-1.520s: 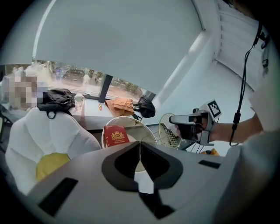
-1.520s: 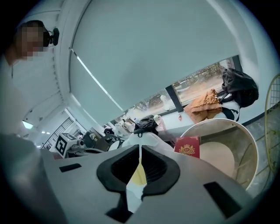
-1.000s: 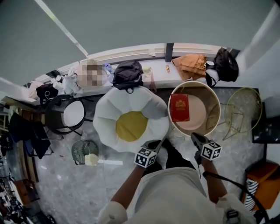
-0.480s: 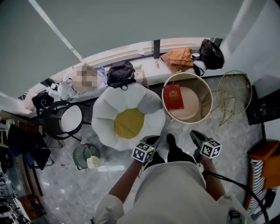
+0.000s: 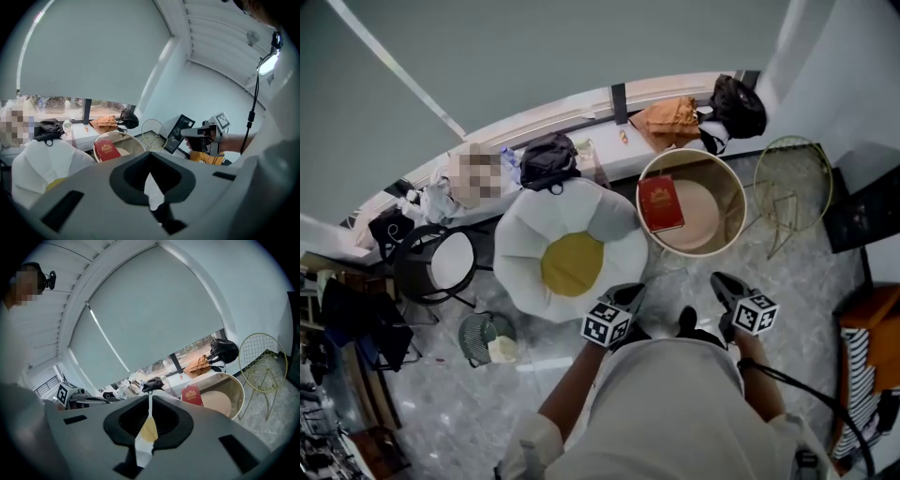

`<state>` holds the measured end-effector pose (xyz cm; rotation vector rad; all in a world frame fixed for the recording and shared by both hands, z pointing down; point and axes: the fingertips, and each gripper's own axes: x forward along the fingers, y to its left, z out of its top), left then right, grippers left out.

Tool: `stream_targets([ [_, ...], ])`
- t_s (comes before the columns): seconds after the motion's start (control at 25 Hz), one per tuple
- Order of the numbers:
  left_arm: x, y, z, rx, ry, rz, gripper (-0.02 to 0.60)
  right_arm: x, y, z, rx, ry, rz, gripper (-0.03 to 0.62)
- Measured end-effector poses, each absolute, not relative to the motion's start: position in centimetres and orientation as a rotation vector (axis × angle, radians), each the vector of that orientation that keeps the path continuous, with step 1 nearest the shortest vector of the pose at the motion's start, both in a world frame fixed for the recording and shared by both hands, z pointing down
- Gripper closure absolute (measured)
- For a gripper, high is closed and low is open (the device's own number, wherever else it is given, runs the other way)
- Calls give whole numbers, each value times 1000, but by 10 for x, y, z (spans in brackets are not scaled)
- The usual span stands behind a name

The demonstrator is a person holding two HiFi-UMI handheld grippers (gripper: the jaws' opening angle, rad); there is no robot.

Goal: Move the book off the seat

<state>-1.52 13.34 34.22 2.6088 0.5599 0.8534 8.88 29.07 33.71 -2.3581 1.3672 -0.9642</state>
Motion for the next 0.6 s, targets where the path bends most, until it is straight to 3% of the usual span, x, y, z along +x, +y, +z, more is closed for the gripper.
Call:
stream_targets([
  [0.6, -6, 163, 327, 2615, 390, 798, 580, 99, 328, 325, -2329, 1526, -953, 548],
])
